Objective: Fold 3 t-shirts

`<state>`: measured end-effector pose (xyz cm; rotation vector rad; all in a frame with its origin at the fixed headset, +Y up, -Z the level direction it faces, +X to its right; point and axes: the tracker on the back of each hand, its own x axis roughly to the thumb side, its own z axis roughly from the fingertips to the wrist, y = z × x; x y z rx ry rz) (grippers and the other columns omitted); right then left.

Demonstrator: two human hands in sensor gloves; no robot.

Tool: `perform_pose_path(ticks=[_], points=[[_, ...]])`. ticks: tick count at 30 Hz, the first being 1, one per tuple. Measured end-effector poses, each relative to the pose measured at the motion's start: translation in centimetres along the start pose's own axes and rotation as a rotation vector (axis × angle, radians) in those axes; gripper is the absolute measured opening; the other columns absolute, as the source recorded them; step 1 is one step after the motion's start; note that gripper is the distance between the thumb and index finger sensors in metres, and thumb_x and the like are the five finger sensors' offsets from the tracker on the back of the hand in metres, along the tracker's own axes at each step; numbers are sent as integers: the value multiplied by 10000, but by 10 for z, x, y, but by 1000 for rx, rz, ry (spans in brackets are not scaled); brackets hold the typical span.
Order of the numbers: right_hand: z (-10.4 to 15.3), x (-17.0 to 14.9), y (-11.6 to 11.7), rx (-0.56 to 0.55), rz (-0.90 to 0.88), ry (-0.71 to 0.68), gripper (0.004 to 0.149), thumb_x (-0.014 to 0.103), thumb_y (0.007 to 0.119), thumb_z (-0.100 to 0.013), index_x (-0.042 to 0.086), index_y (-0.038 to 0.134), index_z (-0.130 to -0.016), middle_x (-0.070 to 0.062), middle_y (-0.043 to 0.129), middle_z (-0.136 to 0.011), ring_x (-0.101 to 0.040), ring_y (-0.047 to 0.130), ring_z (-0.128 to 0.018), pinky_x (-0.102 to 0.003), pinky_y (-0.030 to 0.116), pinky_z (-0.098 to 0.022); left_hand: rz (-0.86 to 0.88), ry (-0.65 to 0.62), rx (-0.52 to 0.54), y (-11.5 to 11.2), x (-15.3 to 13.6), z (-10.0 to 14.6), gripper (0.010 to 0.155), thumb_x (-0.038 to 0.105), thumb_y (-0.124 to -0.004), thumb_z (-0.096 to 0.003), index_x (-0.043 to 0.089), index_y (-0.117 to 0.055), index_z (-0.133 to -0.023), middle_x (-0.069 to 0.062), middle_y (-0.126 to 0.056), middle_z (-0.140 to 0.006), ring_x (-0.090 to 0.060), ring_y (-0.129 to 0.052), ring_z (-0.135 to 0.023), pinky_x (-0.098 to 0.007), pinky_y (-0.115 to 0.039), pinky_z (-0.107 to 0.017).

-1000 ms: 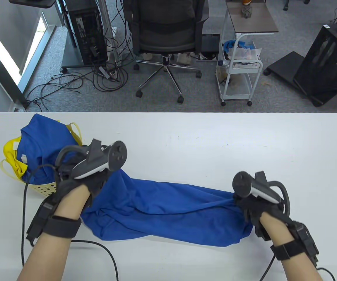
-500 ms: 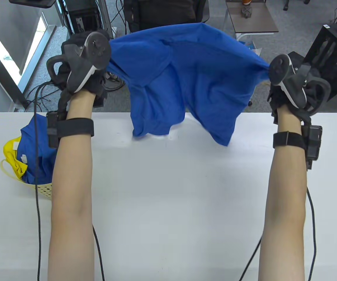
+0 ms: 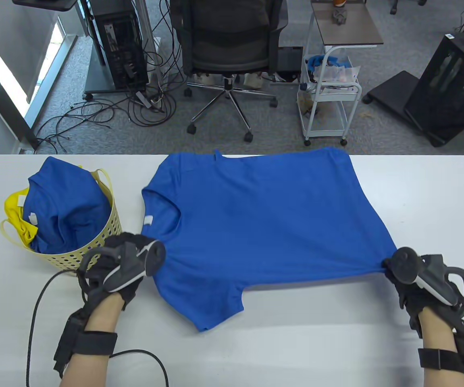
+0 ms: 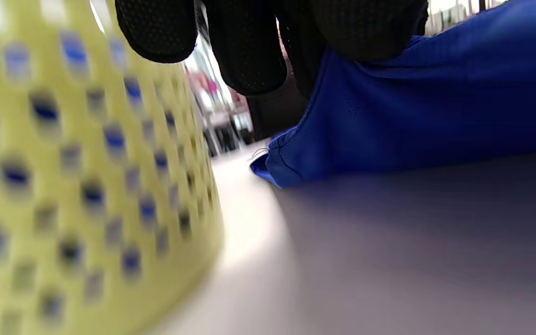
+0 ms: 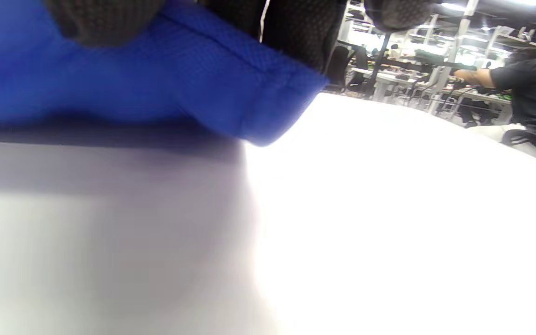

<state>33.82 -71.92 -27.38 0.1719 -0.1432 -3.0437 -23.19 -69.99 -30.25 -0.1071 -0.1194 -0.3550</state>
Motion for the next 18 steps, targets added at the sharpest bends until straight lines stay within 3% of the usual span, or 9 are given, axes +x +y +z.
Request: perform_pose_path(ticks=[3, 5, 6, 8, 10, 11, 14, 16, 18], points=[[9, 15, 20, 130, 129, -83, 402, 332, 805, -377, 409, 803, -772, 1, 762, -944, -336, 737, -894, -667, 498, -698, -62, -38, -209, -33, 6, 5, 399, 374, -730, -426, 477, -714, -811, 170, -845, -895, -148, -779, -905, -469, -693, -707], [8, 25, 15, 271, 306, -118, 411, 329, 830, -373, 473, 785, -755, 32, 761, -962, -315, 757, -897, -637, 539, -694, -157, 74, -416, -36, 0, 6, 404, 279, -739, -460, 469, -726, -816, 149, -739, -999, -176, -687, -974, -500, -618, -751], [6, 25, 9, 308, 330, -107, 442, 310, 823, -390, 482, 747, -791, 38, 727, -987, -318, 724, -918, -635, 522, -703, -184, 102, -410, -33, -5, 7, 431, 262, -727, -469, 482, -708, -840, 150, -708, -1024, -181, -671, -988, -504, -605, -762], [2, 20, -11, 210, 274, -75, 475, 277, 792, -415, 472, 709, -840, 41, 724, -992, -307, 734, -914, -635, 524, -705, -129, 106, -238, -24, -15, 5, 439, 259, -721, -460, 469, -723, -846, 134, -768, -981, -167, -759, -925, -488, -669, -722], [-7, 10, -23, 119, 37, -37, 452, 299, 776, -430, 421, 722, -862, -2, 717, -994, -338, 717, -911, -662, 493, -704, 11, 116, -108, -23, -19, 2, 430, 323, -722, -451, 442, -719, -864, 116, -797, -958, -174, -790, -897, -485, -688, -704], [-10, 8, -22, 104, -38, -14, 446, 338, 758, -447, 381, 712, -888, -41, 694, -1003, -365, 686, -917, -681, 458, -707, 71, 93, -110, -26, -18, -1, 446, 380, -715, -447, 438, -699, -888, 114, -783, -973, -176, -781, -908, -486, -685, -708], [-24, 10, 6, 117, -111, 14, 490, 417, 750, -429, 376, 684, -913, -78, 645, -1026, -394, 638, -930, -681, 436, -710, 294, -7, -215, -55, -7, -16, 572, 478, -698, -433, 427, -559, -986, 80, -623, -1083, -217, -648, -996, -514, -610, -743], [-27, 12, 27, 162, -61, 5, 531, 445, 749, -418, 400, 631, -934, -76, 588, -1054, -396, 592, -952, -676, 414, -718, 253, -1, -229, -73, -2, -18, 570, 512, -691, -423, 431, -574, -974, 94, -571, -1099, -221, -573, -1028, -519, -598, -746], [-29, 14, 40, 186, -11, -10, 521, 451, 766, -408, 387, 673, -917, -96, 585, -1064, -420, 574, -962, -677, 416, -716, 163, -17, -183, -70, -7, -16, 583, 535, -681, -417, 446, -543, -976, 116, -571, -1099, -196, -599, -1020, -493, -642, -726]])
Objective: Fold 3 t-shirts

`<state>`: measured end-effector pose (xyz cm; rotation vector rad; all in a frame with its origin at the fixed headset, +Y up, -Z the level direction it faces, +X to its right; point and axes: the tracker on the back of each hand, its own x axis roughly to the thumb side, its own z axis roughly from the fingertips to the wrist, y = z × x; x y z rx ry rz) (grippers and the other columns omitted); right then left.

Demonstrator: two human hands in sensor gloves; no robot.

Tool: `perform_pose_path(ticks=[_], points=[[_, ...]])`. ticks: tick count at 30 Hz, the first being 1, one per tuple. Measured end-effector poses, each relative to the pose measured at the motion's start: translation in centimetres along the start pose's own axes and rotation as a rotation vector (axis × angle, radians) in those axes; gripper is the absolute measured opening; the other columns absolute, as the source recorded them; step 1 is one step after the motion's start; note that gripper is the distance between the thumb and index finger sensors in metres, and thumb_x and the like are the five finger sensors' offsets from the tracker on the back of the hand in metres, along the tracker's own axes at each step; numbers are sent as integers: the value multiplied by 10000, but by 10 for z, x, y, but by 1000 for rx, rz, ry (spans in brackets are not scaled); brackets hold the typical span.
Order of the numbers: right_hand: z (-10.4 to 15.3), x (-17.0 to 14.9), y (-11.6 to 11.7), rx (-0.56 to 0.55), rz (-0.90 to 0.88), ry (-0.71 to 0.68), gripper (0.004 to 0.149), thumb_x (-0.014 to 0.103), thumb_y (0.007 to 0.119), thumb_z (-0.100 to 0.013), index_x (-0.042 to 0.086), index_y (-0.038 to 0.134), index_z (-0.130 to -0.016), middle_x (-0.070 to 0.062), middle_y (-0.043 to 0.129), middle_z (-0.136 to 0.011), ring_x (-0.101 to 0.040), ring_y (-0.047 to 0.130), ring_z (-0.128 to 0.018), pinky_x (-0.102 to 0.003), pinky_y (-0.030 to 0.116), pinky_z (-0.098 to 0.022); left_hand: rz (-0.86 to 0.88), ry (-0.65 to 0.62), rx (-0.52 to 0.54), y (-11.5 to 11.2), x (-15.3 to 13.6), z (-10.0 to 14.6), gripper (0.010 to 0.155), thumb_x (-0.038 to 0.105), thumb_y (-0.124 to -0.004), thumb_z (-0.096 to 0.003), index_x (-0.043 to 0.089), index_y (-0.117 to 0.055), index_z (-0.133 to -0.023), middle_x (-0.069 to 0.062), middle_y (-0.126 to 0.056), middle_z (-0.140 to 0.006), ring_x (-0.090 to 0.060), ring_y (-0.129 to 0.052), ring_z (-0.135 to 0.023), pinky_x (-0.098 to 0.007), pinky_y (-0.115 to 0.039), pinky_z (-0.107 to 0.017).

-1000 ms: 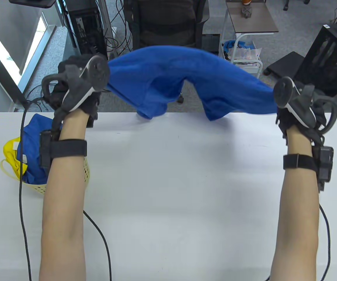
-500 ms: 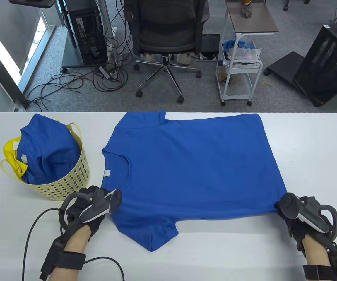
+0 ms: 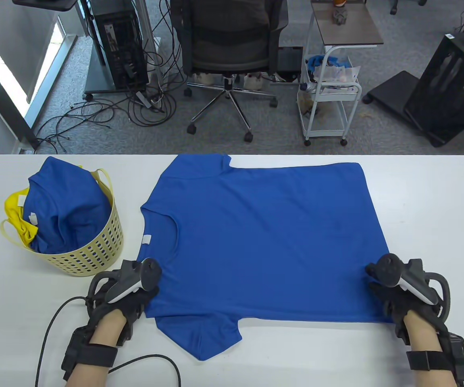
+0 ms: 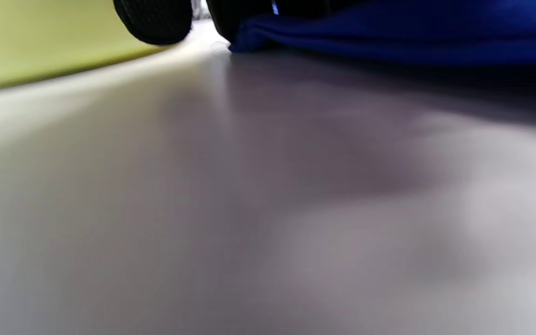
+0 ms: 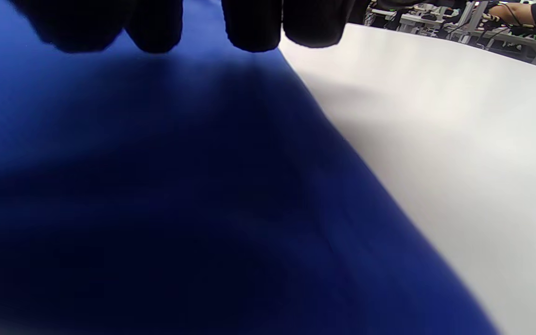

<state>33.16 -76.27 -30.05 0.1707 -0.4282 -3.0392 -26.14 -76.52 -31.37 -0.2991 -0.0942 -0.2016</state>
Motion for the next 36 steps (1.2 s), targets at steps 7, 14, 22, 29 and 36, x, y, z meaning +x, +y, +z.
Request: perform_pose_path(ticks=[7, 14, 22, 29, 36], points=[[12, 4, -10, 59, 77, -46, 403, 448, 806, -393, 412, 784, -794, -45, 722, -988, -400, 660, -935, -672, 472, -701, 60, 27, -36, 7, -17, 7, 433, 452, -742, -434, 427, -732, -866, 140, -748, -988, -178, -769, -912, -480, -699, -681], [6, -23, 5, -21, 9, 62, 458, 360, 844, -384, 407, 740, -827, -34, 736, -955, -373, 714, -900, -665, 495, -700, 15, 105, 33, -4, -31, 6, 463, 456, -771, -416, 464, -684, -871, 149, -741, -974, -179, -812, -873, -465, -729, -657], [11, -30, 7, -63, -102, 45, 438, 399, 859, -354, 375, 809, -789, -35, 760, -945, -370, 729, -895, -674, 498, -698, 18, 106, 31, -2, -31, 12, 492, 490, -799, -387, 448, -723, -871, 148, -762, -979, -184, -818, -879, -477, -727, -663], [11, -31, 6, -38, -44, 73, 498, 429, 882, -301, 437, 771, -787, -9, 740, -958, -367, 727, -904, -674, 499, -700, 54, 124, 29, -3, -36, 9, 536, 498, -840, -341, 446, -739, -865, 153, -777, -967, -201, -832, -868, -490, -731, -655], [10, -38, 10, -132, -66, 148, 382, 399, 865, -295, 475, 823, -668, 12, 797, -900, -342, 780, -864, -664, 524, -694, 83, 166, 58, -6, -44, 6, 431, 460, -840, -337, 460, -811, -766, 169, -822, -892, -177, -853, -818, -492, -741, -639]])
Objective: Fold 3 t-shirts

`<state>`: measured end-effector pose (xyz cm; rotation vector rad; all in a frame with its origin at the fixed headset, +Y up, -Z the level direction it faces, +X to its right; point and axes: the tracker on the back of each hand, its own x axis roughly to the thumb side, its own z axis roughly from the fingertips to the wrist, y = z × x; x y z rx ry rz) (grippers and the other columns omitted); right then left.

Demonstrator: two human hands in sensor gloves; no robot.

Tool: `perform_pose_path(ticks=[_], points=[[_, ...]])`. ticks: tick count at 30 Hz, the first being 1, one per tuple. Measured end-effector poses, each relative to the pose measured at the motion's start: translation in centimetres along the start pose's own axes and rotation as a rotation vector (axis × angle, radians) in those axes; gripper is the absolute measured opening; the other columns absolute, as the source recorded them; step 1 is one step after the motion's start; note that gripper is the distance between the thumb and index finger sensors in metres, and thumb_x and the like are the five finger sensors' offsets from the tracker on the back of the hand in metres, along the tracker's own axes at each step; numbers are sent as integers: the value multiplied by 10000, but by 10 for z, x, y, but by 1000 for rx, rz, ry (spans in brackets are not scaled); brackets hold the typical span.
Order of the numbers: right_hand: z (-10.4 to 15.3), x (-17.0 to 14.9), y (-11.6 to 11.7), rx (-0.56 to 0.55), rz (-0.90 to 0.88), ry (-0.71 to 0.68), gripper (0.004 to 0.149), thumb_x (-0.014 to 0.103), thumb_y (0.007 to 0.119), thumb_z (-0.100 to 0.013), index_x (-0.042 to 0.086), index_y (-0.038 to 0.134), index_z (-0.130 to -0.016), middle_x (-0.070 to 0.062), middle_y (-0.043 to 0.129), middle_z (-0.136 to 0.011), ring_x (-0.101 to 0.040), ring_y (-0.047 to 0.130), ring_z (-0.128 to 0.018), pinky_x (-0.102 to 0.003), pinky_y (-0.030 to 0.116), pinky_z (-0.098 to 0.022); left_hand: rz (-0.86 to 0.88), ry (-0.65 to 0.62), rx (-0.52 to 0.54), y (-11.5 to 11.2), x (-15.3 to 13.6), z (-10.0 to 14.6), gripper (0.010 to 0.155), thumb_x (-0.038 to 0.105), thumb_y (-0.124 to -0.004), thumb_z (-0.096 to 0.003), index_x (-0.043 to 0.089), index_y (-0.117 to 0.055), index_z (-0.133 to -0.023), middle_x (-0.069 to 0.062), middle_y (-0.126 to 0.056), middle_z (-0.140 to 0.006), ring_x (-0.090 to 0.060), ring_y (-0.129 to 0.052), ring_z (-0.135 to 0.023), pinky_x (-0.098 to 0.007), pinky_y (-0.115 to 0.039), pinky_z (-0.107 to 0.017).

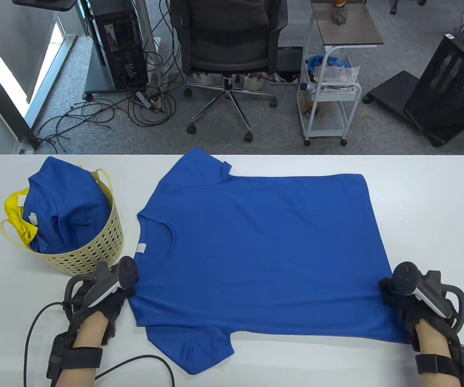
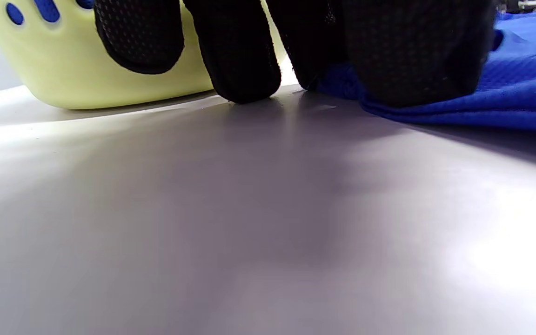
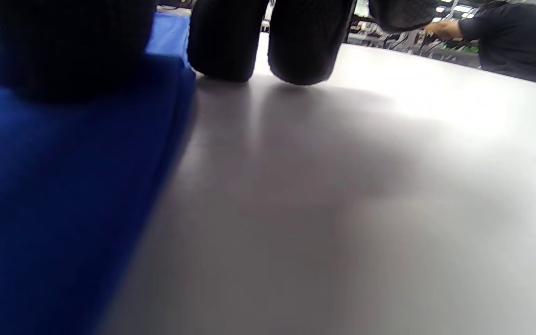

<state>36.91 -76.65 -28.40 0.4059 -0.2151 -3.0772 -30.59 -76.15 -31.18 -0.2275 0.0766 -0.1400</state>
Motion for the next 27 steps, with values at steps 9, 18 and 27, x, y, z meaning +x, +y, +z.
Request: perform_pose_path(ticks=[9, 18, 27], points=[[2, 1, 9, 24, 44, -29, 371, 327, 746, -363, 400, 702, -724, 2, 711, -885, -299, 714, -861, -557, 578, -696, -87, -28, -16, -12, -1, 2, 406, 418, -685, -400, 448, -695, -804, 149, -706, -921, -135, -754, -854, -466, -697, -676], [-1, 1, 9, 33, 46, -64, 368, 297, 752, -364, 340, 709, -727, -21, 734, -842, -274, 744, -798, -462, 653, -670, -50, -43, -6, -10, -6, 1, 416, 399, -689, -390, 401, -722, -805, 83, -769, -837, -151, -791, -776, -430, -730, -657], [20, -7, -52, -336, -23, -103, 377, 344, 790, -362, 372, 756, -737, 10, 781, -837, -270, 800, -793, -497, 683, -642, 35, -16, 470, 50, -17, 47, 419, 419, -796, -361, 403, -778, -779, 110, -806, -853, -131, -874, -766, -425, -794, -616]])
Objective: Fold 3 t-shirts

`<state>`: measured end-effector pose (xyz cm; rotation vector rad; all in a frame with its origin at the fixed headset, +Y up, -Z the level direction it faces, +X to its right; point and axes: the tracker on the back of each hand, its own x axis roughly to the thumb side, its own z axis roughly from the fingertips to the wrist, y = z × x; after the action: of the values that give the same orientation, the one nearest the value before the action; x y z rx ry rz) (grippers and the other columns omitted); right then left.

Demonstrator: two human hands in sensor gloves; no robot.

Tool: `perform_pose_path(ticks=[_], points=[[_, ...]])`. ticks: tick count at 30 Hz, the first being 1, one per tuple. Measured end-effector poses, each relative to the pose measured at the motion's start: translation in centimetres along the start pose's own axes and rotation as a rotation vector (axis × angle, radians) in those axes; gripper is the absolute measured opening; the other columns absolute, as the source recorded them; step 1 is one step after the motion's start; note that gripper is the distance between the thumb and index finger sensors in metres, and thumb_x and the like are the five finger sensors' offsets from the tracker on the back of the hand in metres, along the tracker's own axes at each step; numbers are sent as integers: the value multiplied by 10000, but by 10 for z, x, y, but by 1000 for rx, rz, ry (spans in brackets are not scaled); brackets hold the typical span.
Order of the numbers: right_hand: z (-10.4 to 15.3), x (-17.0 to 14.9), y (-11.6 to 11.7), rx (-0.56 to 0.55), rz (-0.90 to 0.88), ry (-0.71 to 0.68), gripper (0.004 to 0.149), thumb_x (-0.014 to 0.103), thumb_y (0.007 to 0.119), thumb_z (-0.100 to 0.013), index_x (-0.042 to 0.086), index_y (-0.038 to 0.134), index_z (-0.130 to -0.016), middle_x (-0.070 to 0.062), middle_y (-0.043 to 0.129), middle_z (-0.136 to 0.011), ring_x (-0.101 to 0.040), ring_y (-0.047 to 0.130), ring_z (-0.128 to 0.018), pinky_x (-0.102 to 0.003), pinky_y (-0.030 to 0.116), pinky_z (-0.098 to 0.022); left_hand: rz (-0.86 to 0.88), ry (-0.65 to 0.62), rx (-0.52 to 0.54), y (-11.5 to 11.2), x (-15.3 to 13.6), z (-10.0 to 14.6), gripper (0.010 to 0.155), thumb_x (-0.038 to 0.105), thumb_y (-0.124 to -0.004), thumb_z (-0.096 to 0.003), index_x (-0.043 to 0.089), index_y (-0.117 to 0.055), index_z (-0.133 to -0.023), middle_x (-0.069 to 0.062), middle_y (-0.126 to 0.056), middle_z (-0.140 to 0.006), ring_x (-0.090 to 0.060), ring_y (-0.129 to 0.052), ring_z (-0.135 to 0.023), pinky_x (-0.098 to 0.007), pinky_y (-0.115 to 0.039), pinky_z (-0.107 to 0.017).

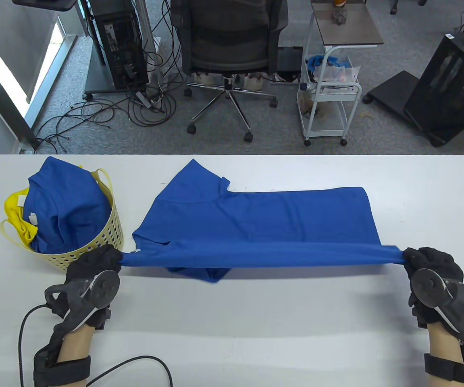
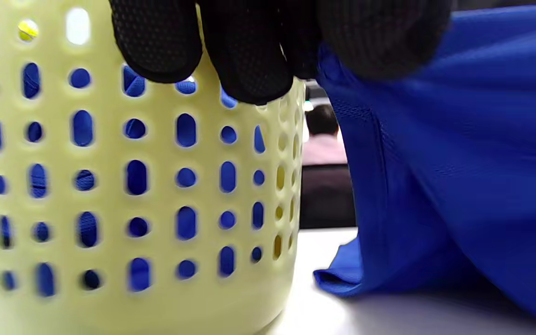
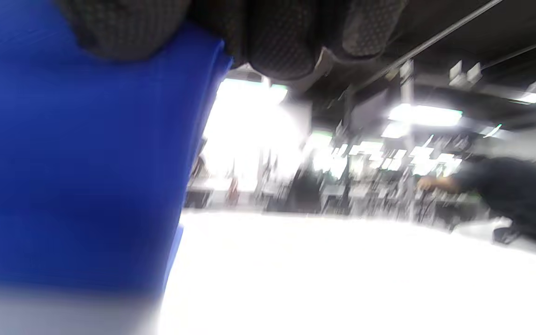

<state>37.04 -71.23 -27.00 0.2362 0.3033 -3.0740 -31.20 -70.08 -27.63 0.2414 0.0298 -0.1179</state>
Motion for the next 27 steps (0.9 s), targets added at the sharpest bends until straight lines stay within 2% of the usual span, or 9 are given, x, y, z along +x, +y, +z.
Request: perform_pose_path(ticks=[2, 3, 5, 10, 12, 16, 20, 24, 27], points=[[1, -1, 22, 386, -20, -6, 397, 395, 811, -362, 340, 783, -754, -19, 743, -869, -301, 755, -815, -529, 620, -659, -6, 9, -437, -18, 0, -4, 435, 500, -755, -366, 407, -815, -787, 134, -812, -899, -164, -831, -840, -454, -750, -649], [2, -3, 29, 437, -50, 11, 507, 441, 810, -347, 288, 765, -829, -47, 723, -891, -326, 731, -828, -546, 597, -663, 19, 46, -499, -26, -2, -2, 517, 569, -716, -345, 388, -806, -821, 122, -775, -951, -181, -809, -867, -458, -736, -663], [2, -7, 30, 360, -120, 41, 595, 461, 816, -339, 264, 717, -892, -69, 727, -895, -351, 726, -827, -570, 584, -657, 52, 8, -420, -37, 2, -4, 502, 530, -779, -340, 357, -835, -807, 83, -813, -925, -202, -843, -829, -470, -754, -629], [3, -1, 34, 367, -49, 18, 727, 508, 825, -312, 288, 595, -965, -76, 645, -985, -380, 672, -896, -611, 549, -680, -42, -20, -584, -60, 19, -3, 664, 581, -816, -315, 411, -634, -931, 79, -664, -1024, -213, -708, -937, -488, -668, -700], [4, 2, 38, 389, -37, 9, 755, 514, 828, -307, 290, 565, -978, -87, 604, -1019, -396, 647, -917, -621, 537, -686, -86, 17, -660, -64, 17, -5, 689, 594, -764, -312, 438, -549, -948, 95, -609, -1041, -198, -692, -947, -469, -673, -700], [4, 4, 40, 390, -56, -1, 772, 523, 824, -310, 296, 536, -990, -96, 567, -1053, -419, 613, -949, -645, 511, -698, -61, 95, -715, -66, 4, -4, 686, 527, -770, -356, 402, -506, -976, 67, -565, -1057, -197, -652, -966, -473, -662, -702], [4, 6, 42, 398, -92, -10, 786, 533, 812, -318, 305, 501, -1002, -105, 474, -1107, -448, 517, -1022, -679, 464, -716, -65, 60, -589, -60, 3, -3, 632, 491, -808, -371, 395, -577, -951, 70, -627, -1036, -212, -708, -940, -484, -679, -692], [3, 14, 39, 380, -112, -37, 790, 539, 809, -317, 313, 493, -1005, -101, 457, -1119, -457, 478, -1046, -696, 436, -722, 51, 25, -456, -46, 27, -6, 613, 542, -756, -382, 382, -613, -957, 57, -680, -1030, -237, -719, -975, -480, -696, -706], [3, 21, 34, 358, -128, -64, 788, 540, 810, -316, 314, 498, -1004, -101, 457, -1122, -465, 460, -1052, -704, 420, -725, 90, -67, -458, -37, 62, -5, 607, 543, -746, -387, 386, -619, -959, 62, -693, -1029, -228, -724, -975, -472, -699, -708]])
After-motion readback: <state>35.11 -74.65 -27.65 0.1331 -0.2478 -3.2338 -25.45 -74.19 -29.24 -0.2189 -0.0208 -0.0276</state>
